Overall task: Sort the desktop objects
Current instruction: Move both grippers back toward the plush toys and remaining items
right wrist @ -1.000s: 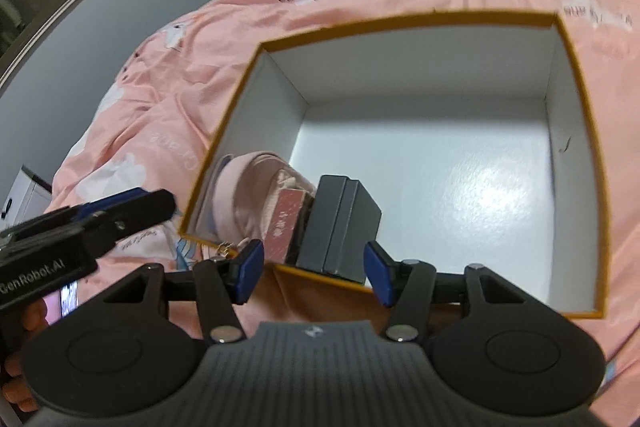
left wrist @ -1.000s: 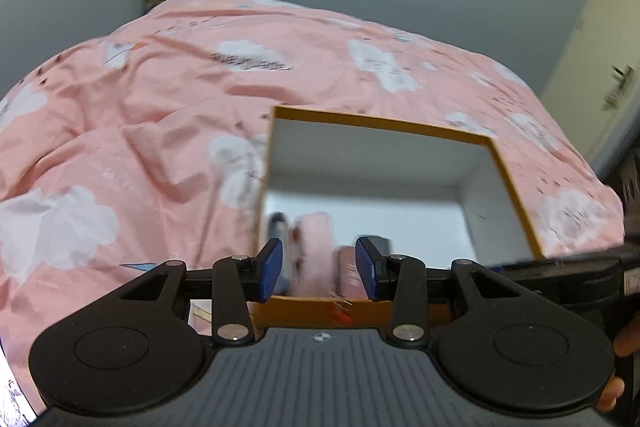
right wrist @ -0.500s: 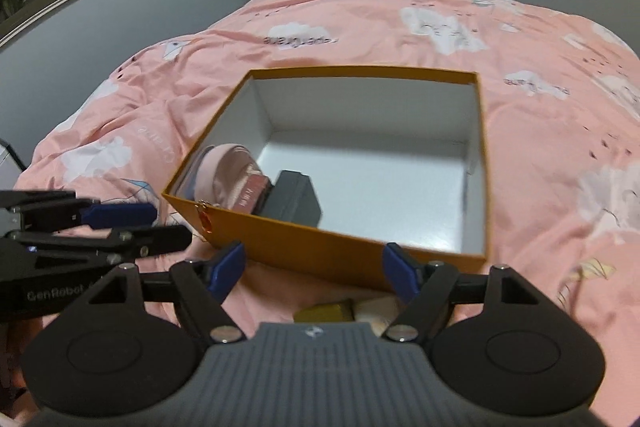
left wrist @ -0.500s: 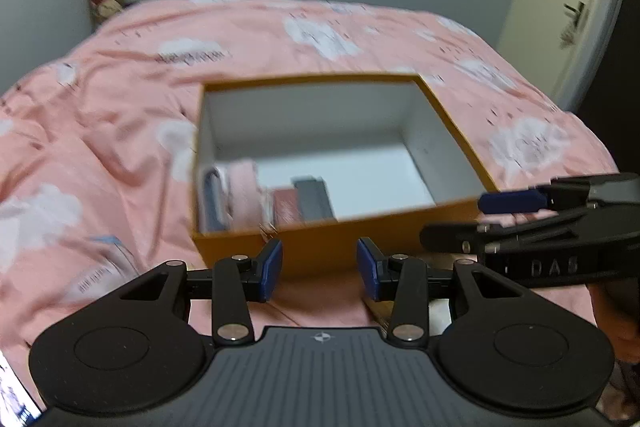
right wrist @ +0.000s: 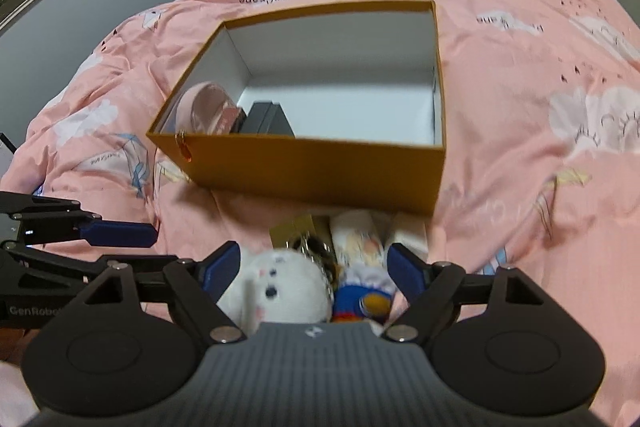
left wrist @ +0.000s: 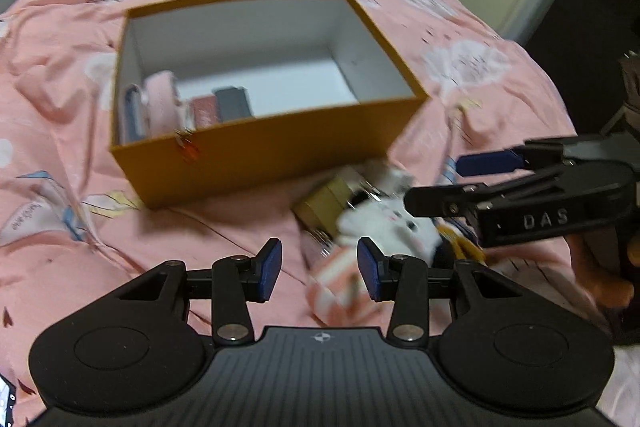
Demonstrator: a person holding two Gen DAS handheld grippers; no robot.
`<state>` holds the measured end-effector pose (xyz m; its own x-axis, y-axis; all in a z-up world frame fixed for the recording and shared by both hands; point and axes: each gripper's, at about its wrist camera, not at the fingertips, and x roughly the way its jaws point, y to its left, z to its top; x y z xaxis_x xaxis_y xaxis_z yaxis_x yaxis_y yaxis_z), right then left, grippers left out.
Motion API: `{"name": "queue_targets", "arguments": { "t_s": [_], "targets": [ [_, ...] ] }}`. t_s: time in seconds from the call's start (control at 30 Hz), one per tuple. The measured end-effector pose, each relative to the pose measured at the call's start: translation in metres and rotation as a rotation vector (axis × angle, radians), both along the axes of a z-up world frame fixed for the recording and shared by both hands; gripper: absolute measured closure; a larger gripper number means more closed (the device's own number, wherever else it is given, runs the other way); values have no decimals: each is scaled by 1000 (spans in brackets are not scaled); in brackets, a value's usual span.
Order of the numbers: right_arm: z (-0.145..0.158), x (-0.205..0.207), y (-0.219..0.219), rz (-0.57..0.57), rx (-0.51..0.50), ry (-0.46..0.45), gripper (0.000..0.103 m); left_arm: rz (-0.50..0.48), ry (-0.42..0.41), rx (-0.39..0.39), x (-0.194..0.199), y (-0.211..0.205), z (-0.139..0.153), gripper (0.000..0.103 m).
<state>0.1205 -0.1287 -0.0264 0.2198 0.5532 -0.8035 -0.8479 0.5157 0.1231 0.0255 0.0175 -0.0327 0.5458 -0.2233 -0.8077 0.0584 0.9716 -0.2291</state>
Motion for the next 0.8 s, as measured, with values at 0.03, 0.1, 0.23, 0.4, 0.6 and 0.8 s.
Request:
{"name": "queue_targets", "arguments": {
  "t_s": [0.03, 0.1, 0.23, 0.4, 0.6, 0.8],
  "targets": [
    [-1, -1, -3, 0, -11, 4, 21, -15, 4, -3, -2, -2, -1, 54],
    [-2, -2, -11, 0, -25, 7, 21, -42, 14, -7, -6, -7, -2, 53],
    [-6, -5, -27, -3, -36, 22, 23, -84, 30, -8, -11, -14, -4, 48],
    [-12, -6, -38, 8, -43, 72, 25, -104, 58, -1, -5, -20, -10, 42],
    [-16, -6, -38, 37, -76, 73, 25, -149, 109, 16, 6, -25, -24, 35],
    [-29, -1, -37, 56, -102, 124, 25, -217, 117, 118, 16, -41, -33, 27]
  ]
}}
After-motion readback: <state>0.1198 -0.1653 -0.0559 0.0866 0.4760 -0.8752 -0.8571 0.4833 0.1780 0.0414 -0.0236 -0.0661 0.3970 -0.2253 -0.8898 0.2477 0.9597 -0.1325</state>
